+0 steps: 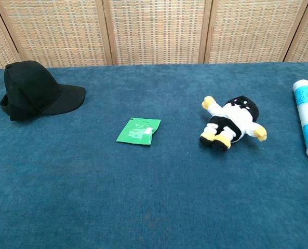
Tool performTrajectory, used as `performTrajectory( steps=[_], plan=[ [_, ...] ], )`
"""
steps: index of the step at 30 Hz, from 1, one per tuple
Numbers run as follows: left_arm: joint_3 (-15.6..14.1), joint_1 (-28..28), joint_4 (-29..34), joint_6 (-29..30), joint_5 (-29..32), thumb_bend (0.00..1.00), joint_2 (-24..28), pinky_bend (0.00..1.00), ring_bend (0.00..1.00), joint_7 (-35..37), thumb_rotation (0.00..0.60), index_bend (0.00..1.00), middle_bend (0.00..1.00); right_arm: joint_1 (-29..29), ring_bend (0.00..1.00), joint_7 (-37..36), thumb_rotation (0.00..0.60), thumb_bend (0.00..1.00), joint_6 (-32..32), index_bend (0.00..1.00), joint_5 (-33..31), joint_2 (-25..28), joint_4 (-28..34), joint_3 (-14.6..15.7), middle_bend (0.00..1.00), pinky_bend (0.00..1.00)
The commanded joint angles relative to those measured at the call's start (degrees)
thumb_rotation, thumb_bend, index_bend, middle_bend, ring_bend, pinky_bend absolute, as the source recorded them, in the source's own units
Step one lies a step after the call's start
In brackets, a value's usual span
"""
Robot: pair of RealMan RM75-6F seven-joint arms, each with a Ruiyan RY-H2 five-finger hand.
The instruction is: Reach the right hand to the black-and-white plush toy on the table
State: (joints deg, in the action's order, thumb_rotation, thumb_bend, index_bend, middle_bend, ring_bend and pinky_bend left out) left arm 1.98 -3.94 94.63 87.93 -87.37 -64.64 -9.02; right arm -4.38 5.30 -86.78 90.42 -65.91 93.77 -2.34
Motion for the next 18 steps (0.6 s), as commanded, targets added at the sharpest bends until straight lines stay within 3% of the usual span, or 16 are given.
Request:
performTrajectory(
  steps=[1, 9, 15, 18],
  plan=[
    [0.0, 0.0, 0.0, -0.1, -0.1, 0.16, -0.1, 0.0, 0.0, -0.2, 0.6, 0.0, 0.0, 0.0, 0.0, 0.3, 0.6, 0.16, 0.0, 0.05, 0.1, 0.0, 0.2, 0.1, 0.0, 0.0],
    [0.1, 0.0, -0.1, 0.1, 0.1, 0.16, 0.0, 0.0, 0.0, 0.1, 0.6, 0.0, 0.0, -0.5, 0.0, 2.0, 0.6, 0.15, 0.6, 0.13, -0.2, -0.2, 1.2, -0.4, 0.0, 0.0],
    [0.3, 0.2, 0.0, 0.4, 0.0, 0.16, 0.3, 0.0, 0.0, 0.6, 0.6, 0.0, 0.0, -3.1, 0.0, 6.2, 0.6, 0.17, 2.8, 0.27, -1.1, 0.7, 5.4, -2.5, 0.0, 0.05],
    [0.3, 0.2, 0.1, 0.5, 0.0, 0.16, 0.4, 0.0, 0.0, 0.9, 0.6, 0.0, 0.0, -5.1, 0.0, 9.7, 0.6, 0.19, 5.3, 0.29, -2.7, 1.0, 8.1, -4.0, 0.0, 0.07]
  ],
)
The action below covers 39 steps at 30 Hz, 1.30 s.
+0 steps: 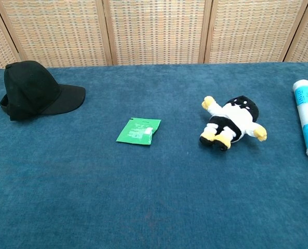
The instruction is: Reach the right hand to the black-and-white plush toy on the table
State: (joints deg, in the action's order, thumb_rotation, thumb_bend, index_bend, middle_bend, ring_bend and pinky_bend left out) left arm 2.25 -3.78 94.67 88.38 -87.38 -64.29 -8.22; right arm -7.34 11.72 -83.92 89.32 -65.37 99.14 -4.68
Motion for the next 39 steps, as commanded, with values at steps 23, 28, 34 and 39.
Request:
performTrajectory(
  steps=[23, 28, 34, 39],
  plan=[
    [0.0, -0.1, -0.3, -0.5, -0.1, 0.17, 0.6, 0.0, 0.0, 2.2, 0.6, 0.0, 0.0, -15.8, 0.0, 25.9, 0.6, 0.32, 13.9, 0.33, -26.1, -13.6, 8.0, -7.7, 0.0, 0.09],
    [-0.2, -0.1, -0.2, -0.4, -0.3, 0.17, 0.6, 0.0, 0.0, 2.3, 0.6, 0.0, 0.0, -18.0, 0.0, 28.4, 0.6, 0.34, 13.3, 0.35, -30.2, -17.6, 6.9, -8.6, 0.0, 0.1],
    [-0.2, -0.1, -0.3, -0.5, -0.5, 0.17, 0.7, 0.0, 0.0, 2.6, 0.6, 0.0, 0.0, -20.1, 0.0, 30.8, 0.6, 0.35, 11.7, 0.35, -34.3, -21.1, 5.2, -9.5, 0.0, 0.1],
    [-0.2, -0.2, -0.3, -0.7, -0.4, 0.17, 0.7, 0.0, 0.0, 2.7, 0.6, 0.0, 0.0, -21.1, 0.0, 31.6, 0.6, 0.35, 10.9, 0.35, -36.8, -22.8, 3.8, -9.9, 0.0, 0.1]
  ],
)
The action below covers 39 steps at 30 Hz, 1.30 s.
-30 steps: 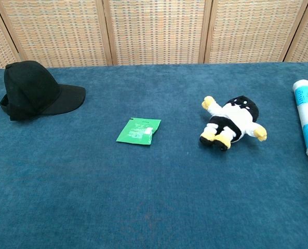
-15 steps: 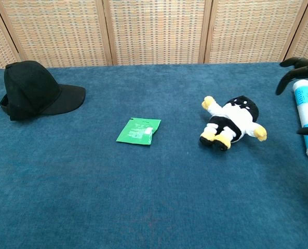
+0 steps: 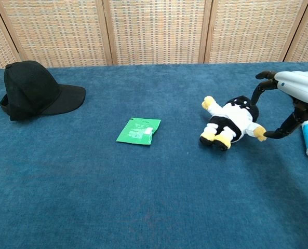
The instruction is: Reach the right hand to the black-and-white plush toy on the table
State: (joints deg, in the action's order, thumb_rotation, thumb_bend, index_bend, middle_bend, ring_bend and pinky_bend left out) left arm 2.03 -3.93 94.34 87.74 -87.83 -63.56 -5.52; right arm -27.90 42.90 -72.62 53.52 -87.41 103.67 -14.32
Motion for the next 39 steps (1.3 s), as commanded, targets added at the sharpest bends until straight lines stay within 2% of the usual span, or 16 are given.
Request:
performTrajectory(
  steps=[1, 17, 27, 39],
  plan=[
    [0.0, 0.0, 0.0, -0.1, 0.0, 0.17, 0.0, 0.0, 0.0, 0.0, 0.6, 0.0, 0.0, -0.7, 0.0, 0.5, 0.6, 0.35, -0.5, 0.35, -1.7, -1.1, -1.0, -0.3, 0.0, 0.1],
    [-0.3, -0.2, -0.1, -0.5, -0.3, 0.17, -0.3, 0.0, 0.0, -0.8, 0.6, 0.0, 0.0, -2.7, 0.0, -0.2, 0.6, 0.35, -0.2, 0.35, -7.5, -4.3, -4.7, 0.2, 0.0, 0.1],
    [-0.5, -0.4, -0.4, -0.8, -0.5, 0.17, -0.5, 0.0, 0.0, -0.7, 0.6, 0.0, 0.0, -4.6, 0.0, 0.5, 0.6, 0.36, -0.1, 0.35, -12.8, -5.8, -7.6, -1.5, 0.0, 0.1],
    [-0.6, -0.7, -0.6, -1.4, -0.3, 0.17, -0.7, 0.0, 0.0, -0.9, 0.6, 0.0, 0.0, -6.0, 0.0, -0.2, 0.6, 0.38, -0.4, 0.36, -15.5, -6.5, -8.7, -2.4, 0.0, 0.1]
  ],
)
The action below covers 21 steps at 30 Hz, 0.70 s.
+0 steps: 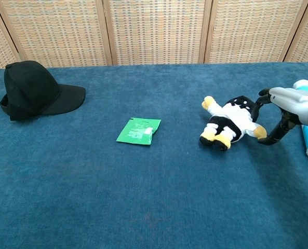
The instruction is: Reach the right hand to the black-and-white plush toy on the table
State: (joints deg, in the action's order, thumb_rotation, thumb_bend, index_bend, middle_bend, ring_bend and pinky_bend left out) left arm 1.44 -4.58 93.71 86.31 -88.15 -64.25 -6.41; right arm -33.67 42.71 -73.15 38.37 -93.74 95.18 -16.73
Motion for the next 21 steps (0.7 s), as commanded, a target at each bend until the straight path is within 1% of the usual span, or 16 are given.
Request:
performTrajectory(
  steps=[1, 6, 21],
  plan=[
    [0.0, 0.0, 0.0, 0.0, 0.0, 0.17, 0.0, 0.0, 0.0, 0.0, 0.6, 0.0, 0.0, -0.3, 0.0, -0.1, 0.6, 0.38, 0.3, 0.36, -0.6, -0.2, -0.4, 0.0, 0.0, 0.1],
    [-0.1, 0.0, -0.2, 0.0, -0.1, 0.17, -0.1, 0.0, 0.0, 0.0, 0.6, 0.0, 0.0, -1.0, 0.0, -0.3, 0.6, 0.38, 1.1, 0.36, -2.3, -0.9, -2.1, -0.2, 0.0, 0.1],
    [-0.3, -0.1, -0.3, -0.3, -0.1, 0.17, -0.3, 0.0, 0.0, -0.1, 0.6, 0.0, 0.0, -1.9, 0.0, -2.3, 0.6, 0.41, 1.4, 0.38, -2.1, -1.4, -5.0, -0.1, 0.02, 0.14]
  ],
)
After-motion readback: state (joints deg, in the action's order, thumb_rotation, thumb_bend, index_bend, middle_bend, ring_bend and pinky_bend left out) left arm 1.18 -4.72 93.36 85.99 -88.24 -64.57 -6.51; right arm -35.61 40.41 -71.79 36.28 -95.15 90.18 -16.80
